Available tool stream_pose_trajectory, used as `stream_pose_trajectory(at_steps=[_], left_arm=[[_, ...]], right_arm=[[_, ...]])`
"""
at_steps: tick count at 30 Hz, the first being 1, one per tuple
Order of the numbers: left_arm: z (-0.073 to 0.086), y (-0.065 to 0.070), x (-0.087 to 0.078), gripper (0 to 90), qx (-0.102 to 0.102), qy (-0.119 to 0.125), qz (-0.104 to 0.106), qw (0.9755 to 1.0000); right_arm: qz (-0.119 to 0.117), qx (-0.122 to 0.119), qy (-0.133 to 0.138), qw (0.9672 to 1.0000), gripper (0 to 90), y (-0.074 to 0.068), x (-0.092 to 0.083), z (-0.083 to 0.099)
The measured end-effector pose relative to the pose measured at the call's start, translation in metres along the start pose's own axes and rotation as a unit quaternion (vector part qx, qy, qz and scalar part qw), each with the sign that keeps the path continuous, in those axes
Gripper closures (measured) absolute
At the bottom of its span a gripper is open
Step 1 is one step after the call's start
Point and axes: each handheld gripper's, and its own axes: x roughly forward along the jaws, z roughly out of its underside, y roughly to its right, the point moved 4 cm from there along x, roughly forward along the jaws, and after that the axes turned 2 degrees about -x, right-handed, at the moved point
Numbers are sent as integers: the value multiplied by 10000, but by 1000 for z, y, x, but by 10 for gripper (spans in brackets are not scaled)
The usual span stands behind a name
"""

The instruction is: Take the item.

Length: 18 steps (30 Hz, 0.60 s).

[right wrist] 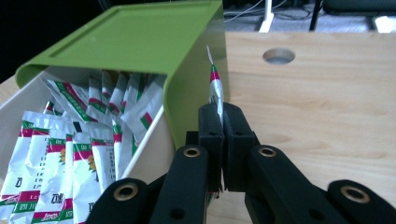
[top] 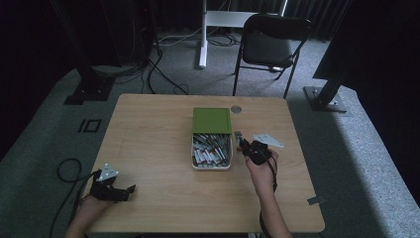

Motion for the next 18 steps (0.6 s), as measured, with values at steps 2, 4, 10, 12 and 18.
stream_pose_trajectory(at_steps=[2, 4, 10, 12, 18], left_arm=[[0, 0, 0, 14, -13, 7, 0, 10000], [0, 0, 0, 14, -14, 7, 0, 10000], [0, 0, 0, 14, -15, 6, -1, 10000], [0, 0, 0, 14, -14, 8, -2, 10000], [0, 0, 0, 14, -14, 8, 0, 10000]], right_arm=[[12, 35, -56, 10000, 887, 0, 6, 6], [-32, 80, -132, 9999, 887, 0, 11, 11], [68, 87, -363, 9993, 887, 7, 24, 24], [107, 161, -441, 9988, 887, 13, 28, 29], [255, 199, -582, 9978, 880, 31, 31, 35]])
